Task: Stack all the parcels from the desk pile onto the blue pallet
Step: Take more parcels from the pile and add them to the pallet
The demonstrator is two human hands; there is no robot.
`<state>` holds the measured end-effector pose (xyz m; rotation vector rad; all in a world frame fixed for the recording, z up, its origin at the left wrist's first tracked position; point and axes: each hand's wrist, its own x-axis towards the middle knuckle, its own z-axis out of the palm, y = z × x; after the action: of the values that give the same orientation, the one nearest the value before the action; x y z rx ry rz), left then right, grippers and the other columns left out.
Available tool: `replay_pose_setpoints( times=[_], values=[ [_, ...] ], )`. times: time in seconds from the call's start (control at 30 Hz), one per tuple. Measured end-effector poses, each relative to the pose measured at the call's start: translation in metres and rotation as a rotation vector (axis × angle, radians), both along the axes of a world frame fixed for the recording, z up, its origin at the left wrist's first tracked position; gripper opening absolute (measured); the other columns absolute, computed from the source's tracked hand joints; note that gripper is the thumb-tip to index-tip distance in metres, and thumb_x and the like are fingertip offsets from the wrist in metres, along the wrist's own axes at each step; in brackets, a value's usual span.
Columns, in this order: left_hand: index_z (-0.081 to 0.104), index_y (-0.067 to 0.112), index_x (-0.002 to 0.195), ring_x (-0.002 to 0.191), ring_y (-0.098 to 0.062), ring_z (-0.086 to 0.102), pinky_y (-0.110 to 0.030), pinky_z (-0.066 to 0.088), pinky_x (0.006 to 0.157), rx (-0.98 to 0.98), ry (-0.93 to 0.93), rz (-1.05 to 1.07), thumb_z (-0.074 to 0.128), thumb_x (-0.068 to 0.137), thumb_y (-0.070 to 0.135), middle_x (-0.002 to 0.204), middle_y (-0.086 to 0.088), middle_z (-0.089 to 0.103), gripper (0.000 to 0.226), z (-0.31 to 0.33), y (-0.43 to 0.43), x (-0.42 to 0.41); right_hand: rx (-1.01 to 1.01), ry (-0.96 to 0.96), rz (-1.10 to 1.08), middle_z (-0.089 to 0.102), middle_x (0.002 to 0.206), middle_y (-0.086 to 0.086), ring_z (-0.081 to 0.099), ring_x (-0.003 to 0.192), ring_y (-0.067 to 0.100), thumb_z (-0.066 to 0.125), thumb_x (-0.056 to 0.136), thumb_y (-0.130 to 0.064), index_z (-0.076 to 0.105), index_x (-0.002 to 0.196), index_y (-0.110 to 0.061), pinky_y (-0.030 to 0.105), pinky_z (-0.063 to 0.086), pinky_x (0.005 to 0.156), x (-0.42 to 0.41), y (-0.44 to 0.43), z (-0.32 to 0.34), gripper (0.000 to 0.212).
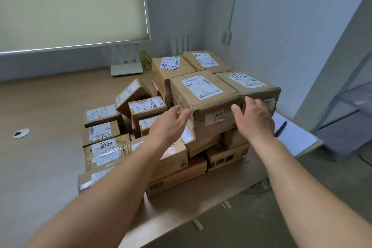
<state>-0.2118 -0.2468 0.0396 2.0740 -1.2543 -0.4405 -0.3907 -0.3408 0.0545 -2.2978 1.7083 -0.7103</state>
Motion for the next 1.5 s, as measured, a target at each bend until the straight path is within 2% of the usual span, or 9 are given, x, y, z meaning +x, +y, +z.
replay_pose_setpoints(
  times=[0.2,0.37,0.47,0.6,0.7,0.97,1.23,1.43,1.5],
  values=[
    [0.049,0.018,0.133,0.107,-0.017,0.055,-0.037,0.048,0.089,-0.008,0.602,0.086,0.036,0.097,0.049,0.128,-0.001,0.054,0.049,0.004,-0.007,-0.003,0.122,-0.204,0.103,0.050,0.122,0.010,0.047,0.113,0.027,0.040,0.096,-0.043,0.050,0.125,-0.012,0.032,0.035,0.080,0.008,-0.009,-0.001,0.043],
    [0.058,0.017,0.116,0.098,-0.022,0.059,-0.040,0.049,0.087,-0.069,0.549,0.190,0.036,0.098,0.046,0.110,-0.006,0.062,0.041,0.002,-0.001,0.003,0.233,-0.353,0.115,0.055,0.096,0.003,0.052,0.090,0.023,0.045,0.093,-0.049,0.049,0.095,-0.013,0.030,0.034,0.069,0.019,-0.006,-0.001,0.036],
    [0.056,0.019,0.124,0.095,-0.021,0.059,-0.039,0.050,0.085,-0.046,0.502,0.154,0.040,0.098,0.041,0.106,-0.004,0.063,0.037,0.000,0.003,0.003,0.353,-0.425,0.126,0.056,0.103,0.003,0.052,0.095,0.022,0.046,0.094,-0.044,0.046,0.110,-0.013,0.030,0.036,0.072,0.020,-0.004,-0.005,0.035],
    [0.042,0.028,0.140,0.099,-0.019,0.060,-0.037,0.052,0.086,-0.023,0.570,0.114,0.047,0.096,0.039,0.113,-0.002,0.061,0.046,0.000,0.006,0.002,0.452,-0.445,0.164,0.045,0.139,0.003,0.043,0.122,0.024,0.038,0.094,-0.040,0.029,0.145,-0.022,0.039,0.039,0.096,0.015,-0.005,-0.009,0.055],
    [0.031,0.035,0.145,0.103,-0.016,0.060,-0.035,0.051,0.088,-0.037,0.647,0.072,0.053,0.094,0.037,0.119,-0.001,0.060,0.056,-0.001,0.012,0.000,0.470,-0.471,0.220,0.047,0.139,-0.002,0.044,0.122,0.023,0.035,0.091,-0.038,0.030,0.145,-0.030,0.046,0.039,0.102,0.011,-0.002,-0.015,0.055],
    [0.025,0.039,0.146,0.108,-0.014,0.060,-0.037,0.044,0.100,-0.167,0.682,-0.055,0.053,0.094,0.018,0.113,0.005,0.065,0.063,0.002,0.042,-0.006,0.390,-0.613,0.376,0.051,0.132,-0.009,0.047,0.115,0.012,0.043,0.094,-0.026,0.030,0.145,-0.036,0.029,0.038,0.091,0.001,0.022,-0.023,0.054],
    [0.023,0.040,0.145,0.118,-0.012,0.055,-0.034,0.040,0.104,-0.311,0.618,-0.055,0.052,0.094,0.009,0.126,0.003,0.060,0.067,0.002,0.095,0.011,0.338,-0.574,0.524,0.039,0.130,-0.020,0.036,0.121,-0.002,0.052,0.095,-0.028,0.018,0.150,-0.030,0.020,0.028,0.102,0.021,0.064,-0.011,0.065],
    [0.020,0.036,0.146,0.120,-0.006,0.052,-0.020,0.044,0.096,-0.385,0.567,-0.020,0.044,0.096,0.001,0.132,0.005,0.055,0.067,-0.002,0.149,0.041,0.343,-0.536,0.595,0.038,0.145,-0.010,0.035,0.129,0.004,0.050,0.096,-0.027,0.007,0.151,-0.029,0.015,0.026,0.100,0.061,0.118,-0.010,0.070],
    [0.019,0.039,0.144,0.118,-0.004,0.053,-0.013,0.045,0.090,-0.416,0.571,-0.002,0.042,0.096,-0.002,0.128,0.007,0.057,0.067,-0.001,0.170,0.051,0.342,-0.531,0.628,0.035,0.149,-0.008,0.033,0.134,0.007,0.049,0.096,-0.027,0.006,0.151,-0.029,0.023,0.027,0.107,0.076,0.137,-0.009,0.070]
  ],
)
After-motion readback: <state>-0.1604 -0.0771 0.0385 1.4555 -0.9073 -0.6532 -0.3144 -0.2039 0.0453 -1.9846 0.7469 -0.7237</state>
